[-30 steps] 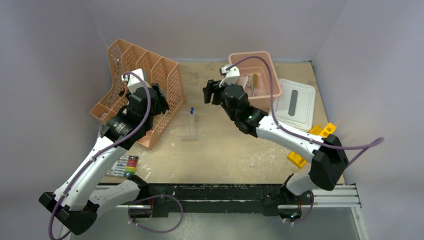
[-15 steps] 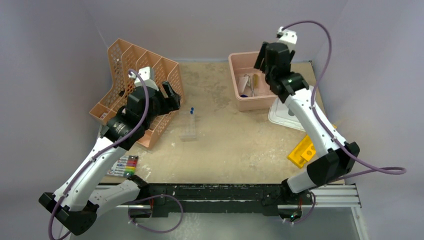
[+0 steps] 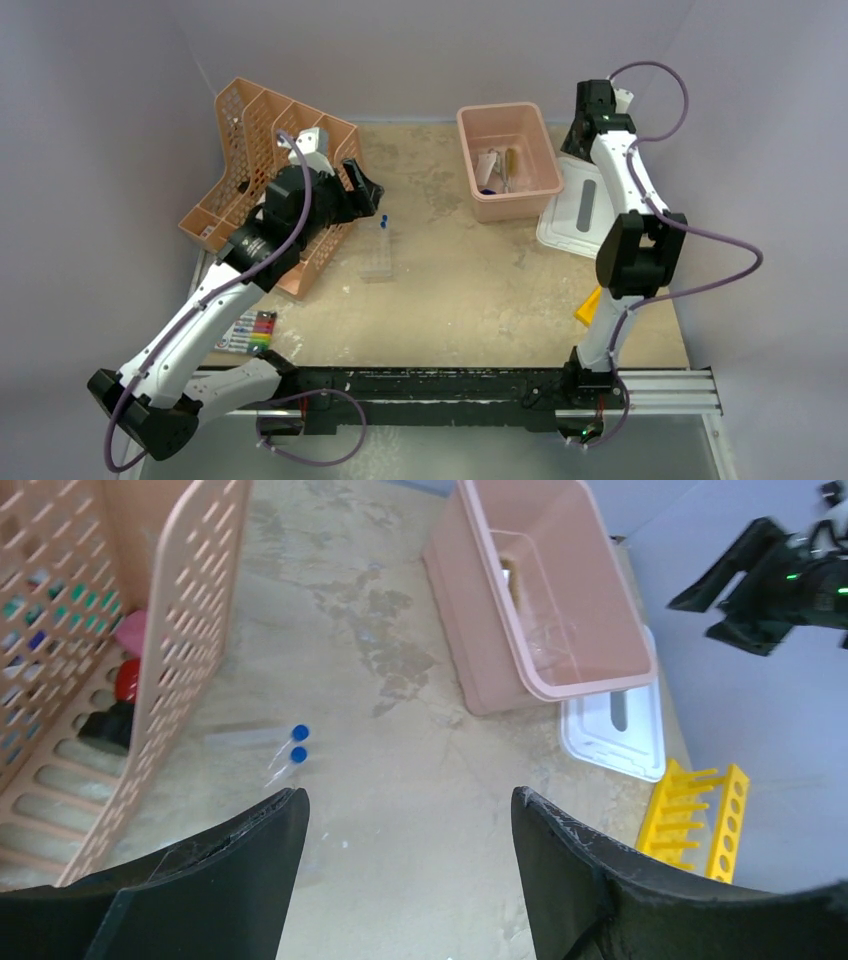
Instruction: Organize the chemistry lab equipment
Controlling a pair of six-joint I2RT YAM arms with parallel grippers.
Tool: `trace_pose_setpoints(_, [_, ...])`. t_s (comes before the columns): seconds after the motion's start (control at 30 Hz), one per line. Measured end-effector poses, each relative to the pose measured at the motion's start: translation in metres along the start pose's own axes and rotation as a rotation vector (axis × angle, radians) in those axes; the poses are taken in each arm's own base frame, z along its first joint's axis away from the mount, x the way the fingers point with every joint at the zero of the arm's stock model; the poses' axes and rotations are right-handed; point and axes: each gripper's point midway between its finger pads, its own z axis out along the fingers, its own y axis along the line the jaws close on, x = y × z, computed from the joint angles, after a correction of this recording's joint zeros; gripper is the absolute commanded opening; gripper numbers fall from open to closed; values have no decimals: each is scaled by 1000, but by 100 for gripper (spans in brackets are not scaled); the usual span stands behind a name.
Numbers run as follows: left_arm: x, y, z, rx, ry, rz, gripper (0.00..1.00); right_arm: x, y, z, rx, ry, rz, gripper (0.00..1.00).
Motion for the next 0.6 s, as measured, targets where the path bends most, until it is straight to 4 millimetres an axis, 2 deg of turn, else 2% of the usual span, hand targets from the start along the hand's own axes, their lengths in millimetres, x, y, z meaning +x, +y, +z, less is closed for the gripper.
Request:
trace_pose_setpoints(0.13, [1, -12, 17, 38, 1, -18, 72, 13, -2, 47, 5, 80, -42, 68])
trace_pose_setpoints(0.3, [11, -16, 48, 33, 29, -30, 71, -4, 8, 92, -22, 76, -68, 69])
trace_pose_setpoints(0.4, [14, -19, 64, 28, 45, -29, 71, -9, 17, 109, -78, 77, -76, 69])
trace_pose_setpoints(0.6, [8, -27, 78, 37, 36, -28, 71, 3, 36, 127, -205, 114, -118, 70])
